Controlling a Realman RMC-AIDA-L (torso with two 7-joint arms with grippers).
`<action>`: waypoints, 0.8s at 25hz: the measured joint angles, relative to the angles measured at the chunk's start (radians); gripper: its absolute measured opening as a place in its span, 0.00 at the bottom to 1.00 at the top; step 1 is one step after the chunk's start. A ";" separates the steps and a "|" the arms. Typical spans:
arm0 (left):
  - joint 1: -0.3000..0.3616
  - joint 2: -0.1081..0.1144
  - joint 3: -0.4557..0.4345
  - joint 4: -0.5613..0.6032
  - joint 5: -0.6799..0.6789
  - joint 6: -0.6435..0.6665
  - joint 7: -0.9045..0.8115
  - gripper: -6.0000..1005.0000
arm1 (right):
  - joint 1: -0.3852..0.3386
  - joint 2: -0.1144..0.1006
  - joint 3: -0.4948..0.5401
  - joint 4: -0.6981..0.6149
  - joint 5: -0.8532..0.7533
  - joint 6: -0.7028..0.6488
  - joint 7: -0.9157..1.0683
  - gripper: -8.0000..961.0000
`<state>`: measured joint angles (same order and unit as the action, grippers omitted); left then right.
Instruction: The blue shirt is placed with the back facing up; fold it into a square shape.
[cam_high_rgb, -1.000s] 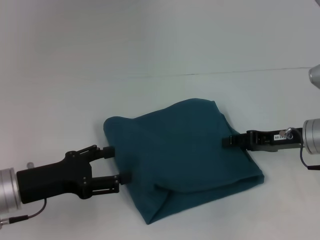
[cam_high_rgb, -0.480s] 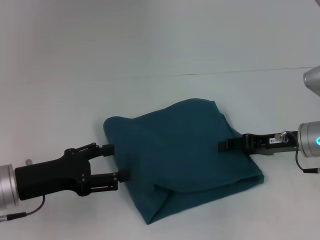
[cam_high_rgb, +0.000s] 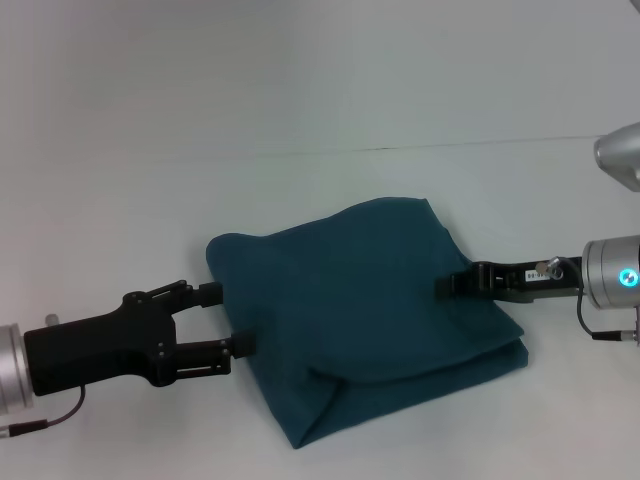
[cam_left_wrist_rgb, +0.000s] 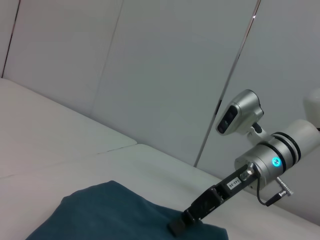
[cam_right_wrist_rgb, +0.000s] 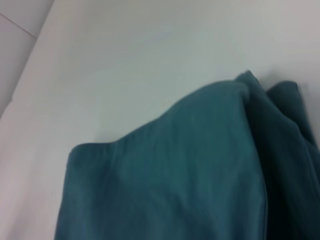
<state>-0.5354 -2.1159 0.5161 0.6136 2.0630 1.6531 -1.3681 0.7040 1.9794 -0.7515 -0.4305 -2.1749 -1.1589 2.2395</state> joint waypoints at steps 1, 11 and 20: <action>0.000 0.000 0.000 0.000 0.000 0.000 0.000 0.93 | -0.001 0.001 0.000 -0.003 0.006 0.000 -0.005 0.33; -0.002 -0.001 -0.001 0.000 -0.001 -0.002 0.000 0.93 | -0.005 0.003 0.007 -0.004 0.055 -0.010 -0.069 0.06; -0.011 0.001 -0.002 0.000 -0.001 -0.004 -0.015 0.93 | -0.009 0.018 0.009 -0.113 0.212 -0.106 -0.181 0.07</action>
<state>-0.5463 -2.1151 0.5141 0.6132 2.0615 1.6491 -1.3826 0.6951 1.9970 -0.7425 -0.5435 -1.9625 -1.2652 2.0584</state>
